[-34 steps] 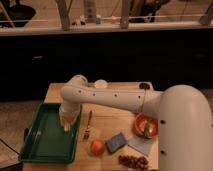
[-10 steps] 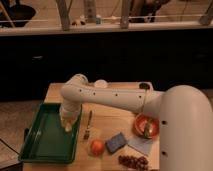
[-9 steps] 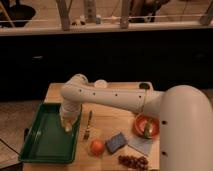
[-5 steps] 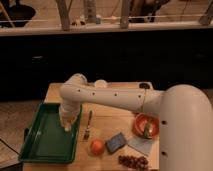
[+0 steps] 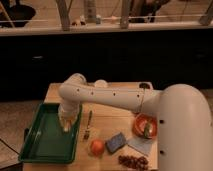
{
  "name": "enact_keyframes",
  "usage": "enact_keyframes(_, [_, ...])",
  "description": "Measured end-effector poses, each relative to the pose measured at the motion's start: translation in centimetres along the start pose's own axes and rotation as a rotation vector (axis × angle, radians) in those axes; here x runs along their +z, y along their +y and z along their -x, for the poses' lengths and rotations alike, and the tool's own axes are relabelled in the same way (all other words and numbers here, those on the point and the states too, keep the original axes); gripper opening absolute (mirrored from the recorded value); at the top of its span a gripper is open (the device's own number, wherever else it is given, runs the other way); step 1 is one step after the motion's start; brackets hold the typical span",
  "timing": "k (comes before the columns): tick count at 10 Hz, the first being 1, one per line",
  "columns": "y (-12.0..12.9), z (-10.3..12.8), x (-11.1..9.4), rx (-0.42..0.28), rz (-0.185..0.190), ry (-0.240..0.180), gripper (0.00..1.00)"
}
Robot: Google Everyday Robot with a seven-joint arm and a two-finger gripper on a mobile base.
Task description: Place banana in tray
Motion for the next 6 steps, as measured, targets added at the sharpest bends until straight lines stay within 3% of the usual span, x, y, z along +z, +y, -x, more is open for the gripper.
enact_keyframes(6, [-0.01,0.0,0.56,-0.01,-0.007,-0.018,0.8])
